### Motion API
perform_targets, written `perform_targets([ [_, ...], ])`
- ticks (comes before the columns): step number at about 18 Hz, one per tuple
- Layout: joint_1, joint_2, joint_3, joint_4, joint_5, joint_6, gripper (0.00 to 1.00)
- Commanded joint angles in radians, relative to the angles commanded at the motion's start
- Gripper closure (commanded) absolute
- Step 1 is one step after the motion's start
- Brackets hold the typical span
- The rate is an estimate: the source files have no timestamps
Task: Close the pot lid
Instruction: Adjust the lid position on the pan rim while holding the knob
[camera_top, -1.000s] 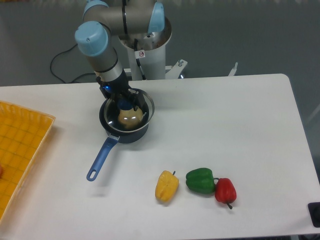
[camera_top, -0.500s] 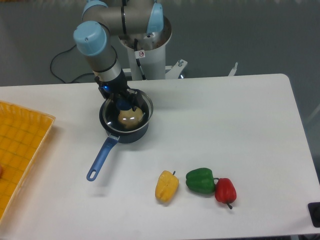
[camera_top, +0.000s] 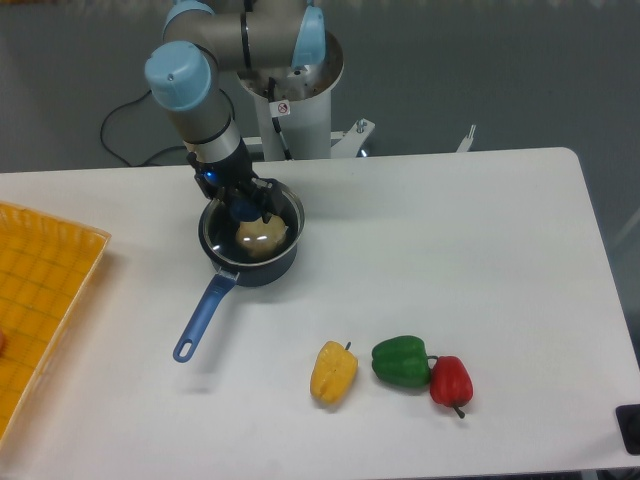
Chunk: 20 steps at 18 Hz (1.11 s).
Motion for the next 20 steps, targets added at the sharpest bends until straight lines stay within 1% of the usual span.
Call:
perform_targets([
  [7,-0.003,-0.002,-0.002,-0.002,0.000,-0.005,0.45],
  [9,-0.020,-0.011,0.000,0.000,0.000,-0.011,0.45],
  [15,-0.035,-0.015,-0.002,-0.002,-0.002,-0.023,0.44],
  [20,-0.035,-0.020,0.000,-0.002,-0.002,-0.025,0.44],
])
